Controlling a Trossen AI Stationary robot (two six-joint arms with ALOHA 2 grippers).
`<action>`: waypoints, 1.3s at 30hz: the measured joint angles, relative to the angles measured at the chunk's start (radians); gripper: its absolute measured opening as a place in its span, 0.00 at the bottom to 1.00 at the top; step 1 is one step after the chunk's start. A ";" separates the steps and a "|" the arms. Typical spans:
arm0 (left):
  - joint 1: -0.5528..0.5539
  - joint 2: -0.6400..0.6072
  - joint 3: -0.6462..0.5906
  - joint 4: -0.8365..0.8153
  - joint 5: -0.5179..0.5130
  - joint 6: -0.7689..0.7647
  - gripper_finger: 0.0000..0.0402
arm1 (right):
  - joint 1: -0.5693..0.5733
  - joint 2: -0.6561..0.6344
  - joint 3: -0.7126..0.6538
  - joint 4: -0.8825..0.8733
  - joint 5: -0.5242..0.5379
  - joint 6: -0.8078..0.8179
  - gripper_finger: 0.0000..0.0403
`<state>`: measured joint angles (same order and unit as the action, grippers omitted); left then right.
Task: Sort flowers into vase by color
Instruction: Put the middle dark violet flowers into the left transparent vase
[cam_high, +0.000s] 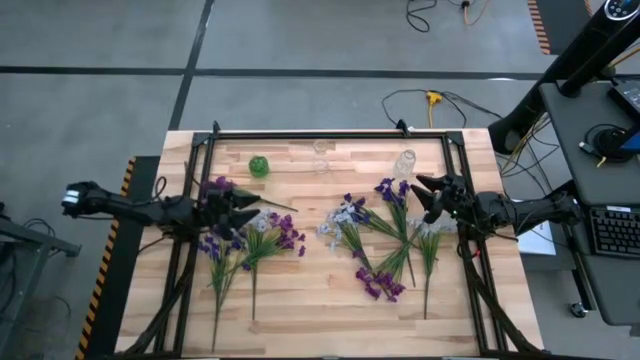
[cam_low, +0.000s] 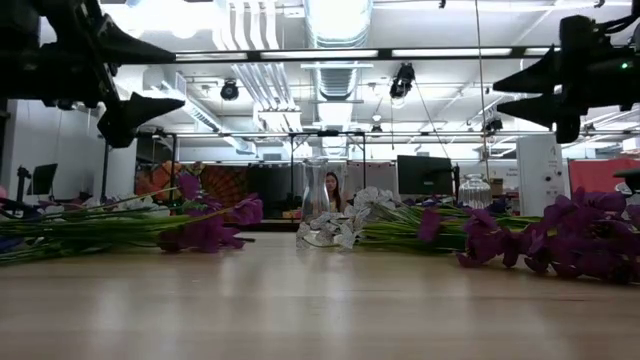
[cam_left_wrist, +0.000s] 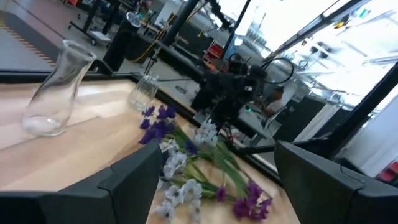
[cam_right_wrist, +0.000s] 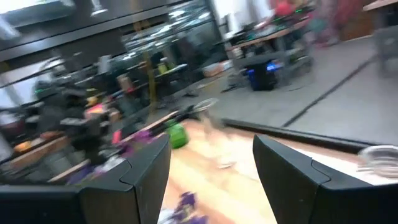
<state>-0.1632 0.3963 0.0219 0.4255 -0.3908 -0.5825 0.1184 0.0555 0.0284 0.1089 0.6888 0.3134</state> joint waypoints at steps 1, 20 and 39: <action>0.000 0.010 0.000 0.000 -0.013 0.000 0.73 | 0.000 0.000 0.000 0.000 0.004 0.000 0.54; 0.000 0.124 0.090 0.110 -0.031 0.127 0.73 | 0.001 0.144 0.014 0.171 -0.171 0.030 0.54; -0.004 0.438 0.527 -0.563 0.060 0.507 0.73 | 0.001 0.735 0.577 -0.425 -0.193 0.063 0.54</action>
<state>-0.1669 0.8342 0.5486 -0.1370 -0.3305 -0.0753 0.1196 0.7904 0.6059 -0.3163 0.4959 0.3767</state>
